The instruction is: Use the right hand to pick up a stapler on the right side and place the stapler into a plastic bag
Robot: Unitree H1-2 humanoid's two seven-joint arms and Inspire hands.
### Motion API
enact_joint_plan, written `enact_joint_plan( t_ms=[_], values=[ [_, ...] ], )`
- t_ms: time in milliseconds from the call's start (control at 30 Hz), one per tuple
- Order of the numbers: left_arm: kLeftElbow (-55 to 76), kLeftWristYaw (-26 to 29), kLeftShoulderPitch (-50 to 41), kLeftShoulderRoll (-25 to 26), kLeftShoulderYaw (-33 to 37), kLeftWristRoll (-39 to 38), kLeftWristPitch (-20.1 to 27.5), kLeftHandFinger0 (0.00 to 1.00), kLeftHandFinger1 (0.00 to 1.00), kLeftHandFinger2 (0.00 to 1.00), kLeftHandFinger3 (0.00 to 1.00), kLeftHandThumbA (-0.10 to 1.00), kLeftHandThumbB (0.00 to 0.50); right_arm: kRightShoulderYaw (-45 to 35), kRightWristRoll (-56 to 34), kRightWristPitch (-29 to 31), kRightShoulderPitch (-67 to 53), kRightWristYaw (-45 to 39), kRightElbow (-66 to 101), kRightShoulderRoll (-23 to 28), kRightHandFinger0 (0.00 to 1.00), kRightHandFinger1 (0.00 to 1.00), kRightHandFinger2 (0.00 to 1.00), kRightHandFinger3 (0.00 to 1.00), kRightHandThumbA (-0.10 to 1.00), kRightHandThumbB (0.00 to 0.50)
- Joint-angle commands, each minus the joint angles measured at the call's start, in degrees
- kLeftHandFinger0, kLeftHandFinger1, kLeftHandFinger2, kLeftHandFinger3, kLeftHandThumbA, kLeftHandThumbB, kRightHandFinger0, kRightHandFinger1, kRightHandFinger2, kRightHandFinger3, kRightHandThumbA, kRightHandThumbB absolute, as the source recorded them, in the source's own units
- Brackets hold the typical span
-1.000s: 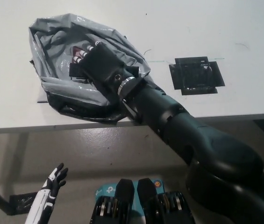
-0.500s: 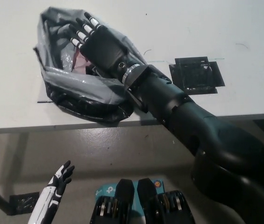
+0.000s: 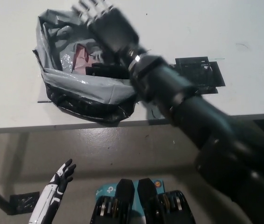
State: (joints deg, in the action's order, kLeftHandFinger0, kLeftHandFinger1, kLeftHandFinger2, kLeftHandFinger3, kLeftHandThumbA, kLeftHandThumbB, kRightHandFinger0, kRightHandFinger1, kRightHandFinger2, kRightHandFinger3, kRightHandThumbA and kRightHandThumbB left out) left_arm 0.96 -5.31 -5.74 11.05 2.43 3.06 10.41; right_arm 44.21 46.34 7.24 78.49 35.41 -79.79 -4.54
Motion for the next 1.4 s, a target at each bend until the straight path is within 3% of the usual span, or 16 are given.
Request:
enact_joint_plan(
  t_ms=[0,67,133,200,267,500,600,700,800,833,900,1000,1067,1200,1300,1367],
  values=[
    [0.9,-0.8,1.8,1.1,-0.4,-0.2,1.3,1.00,1.00,1.00,1.00,1.00,0.231,-11.8,-11.6,9.4,8.0,-3.1,9.8,6.3,1.00,1.00,1.00,1.00,1.00,0.351],
    [0.3,-0.7,3.1,1.1,-1.0,-1.2,1.7,1.00,1.00,1.00,1.00,1.00,0.225,-18.2,-16.7,10.7,7.2,-9.1,22.8,12.4,1.00,1.00,1.00,1.00,1.00,0.343],
    [0.3,-0.7,3.8,1.0,-1.4,-1.9,1.4,1.00,1.00,1.00,1.00,1.00,0.226,-20.5,-17.7,10.0,5.8,-12.1,29.0,14.7,1.00,1.00,1.00,1.00,1.00,0.343],
    [0.2,0.1,5.1,1.0,-2.0,-1.5,0.3,1.00,1.00,1.00,1.00,1.00,0.227,-24.0,-21.7,5.9,0.3,-19.1,45.8,20.6,1.00,1.00,1.00,1.00,1.00,0.341],
    [-0.3,0.5,6.1,1.0,-2.6,-1.6,0.5,1.00,1.00,1.00,1.00,1.00,0.187,-26.6,-25.4,3.0,-4.8,-23.1,58.0,24.7,1.00,1.00,1.00,1.00,1.00,0.337],
    [-0.6,0.6,7.8,1.3,-3.4,-2.6,-0.4,1.00,1.00,1.00,1.00,1.00,0.156,-31.1,-29.8,-2.5,-16.6,-27.3,80.1,31.2,1.00,1.00,1.00,1.00,1.00,0.341],
    [-1.3,0.4,9.6,1.5,-4.0,-3.7,-1.0,1.00,1.00,1.00,1.00,1.00,0.126,-34.4,-32.6,-2.6,-27.3,-26.6,93.8,36.4,1.00,1.00,1.00,1.00,1.00,0.373],
    [-2.0,0.5,11.0,1.7,-4.3,-4.0,-1.6,1.00,1.00,1.00,1.00,1.00,0.122,-37.1,-34.1,-4.0,-35.8,-25.6,104.0,38.8,1.00,1.00,1.00,1.00,1.00,0.363],
    [-2.2,0.4,11.3,1.8,-4.4,-4.0,-1.7,1.00,1.00,1.00,1.00,1.00,0.121,-38.0,-34.8,-4.3,-38.8,-25.4,107.3,39.5,1.00,1.00,1.00,1.00,1.00,0.363],
    [-2.4,0.5,12.0,1.9,-4.5,-4.0,-2.0,1.00,1.00,1.00,1.00,1.00,0.113,-38.9,-33.8,-2.9,-41.8,-23.6,110.4,39.5,1.00,1.00,1.00,1.00,1.00,0.270],
    [-2.7,0.6,13.3,2.3,-4.8,-4.0,-2.5,1.00,1.00,1.00,1.00,1.00,0.118,-40.3,-32.4,-0.4,-48.2,-20.4,116.4,39.4,1.00,1.00,1.00,1.00,1.00,0.231],
    [-2.8,0.5,13.4,2.4,-4.9,-3.9,-2.6,1.00,1.00,1.00,1.00,1.00,0.117,-40.5,-32.5,-0.5,-49.2,-20.4,117.3,39.4,1.00,1.00,1.00,1.00,1.00,0.229],
    [-3.5,0.6,14.3,2.3,-4.7,-3.5,-1.8,1.00,1.00,1.00,1.00,1.00,0.107,-40.2,-33.1,2.0,-55.2,-17.0,121.5,37.6,1.00,1.00,1.00,1.00,1.00,0.266],
    [-3.7,0.5,14.7,2.3,-4.6,-3.6,-1.8,1.00,1.00,1.00,1.00,1.00,0.112,-39.0,-32.2,5.3,-61.4,-14.4,124.8,35.5,1.00,1.00,1.00,1.00,1.00,0.268],
    [-4.0,0.6,15.2,2.9,-4.8,-3.1,-1.9,1.00,1.00,1.00,1.00,1.00,0.110,-33.0,-27.4,9.8,-66.5,-13.2,124.7,29.6,1.00,1.00,1.00,1.00,1.00,0.295],
    [-4.2,0.6,15.2,2.8,-4.7,-2.9,-1.8,1.00,1.00,1.00,1.00,1.00,0.109,-32.1,-26.9,9.9,-67.8,-13.4,123.8,28.3,1.00,1.00,1.00,1.00,1.00,0.271]
  ],
)
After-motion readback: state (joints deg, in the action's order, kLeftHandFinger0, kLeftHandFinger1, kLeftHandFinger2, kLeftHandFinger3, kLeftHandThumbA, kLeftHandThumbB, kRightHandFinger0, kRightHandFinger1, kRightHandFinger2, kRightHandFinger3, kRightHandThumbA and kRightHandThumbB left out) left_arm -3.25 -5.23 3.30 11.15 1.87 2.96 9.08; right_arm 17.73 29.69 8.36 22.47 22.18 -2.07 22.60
